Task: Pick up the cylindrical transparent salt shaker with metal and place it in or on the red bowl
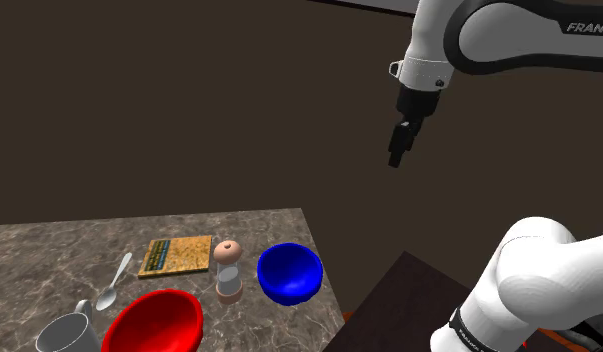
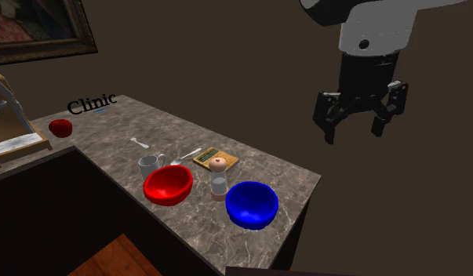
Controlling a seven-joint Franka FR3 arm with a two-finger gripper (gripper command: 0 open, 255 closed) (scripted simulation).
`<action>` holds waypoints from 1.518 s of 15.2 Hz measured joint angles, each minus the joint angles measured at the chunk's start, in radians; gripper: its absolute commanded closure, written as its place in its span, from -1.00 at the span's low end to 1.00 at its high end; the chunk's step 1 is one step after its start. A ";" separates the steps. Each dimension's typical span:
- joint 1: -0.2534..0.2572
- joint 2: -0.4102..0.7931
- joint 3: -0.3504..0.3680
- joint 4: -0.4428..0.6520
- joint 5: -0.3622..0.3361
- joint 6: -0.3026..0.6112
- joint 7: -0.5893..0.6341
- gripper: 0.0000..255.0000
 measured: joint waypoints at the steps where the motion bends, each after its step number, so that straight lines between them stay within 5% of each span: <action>1: 0.000 0.000 0.000 0.000 0.000 0.000 0.000 -1.00; 14: 0.042 0.242 0.230 -0.055 0.062 0.323 0.254 -1.00; 23: 0.016 0.556 0.411 0.058 -0.035 0.518 0.493 -1.00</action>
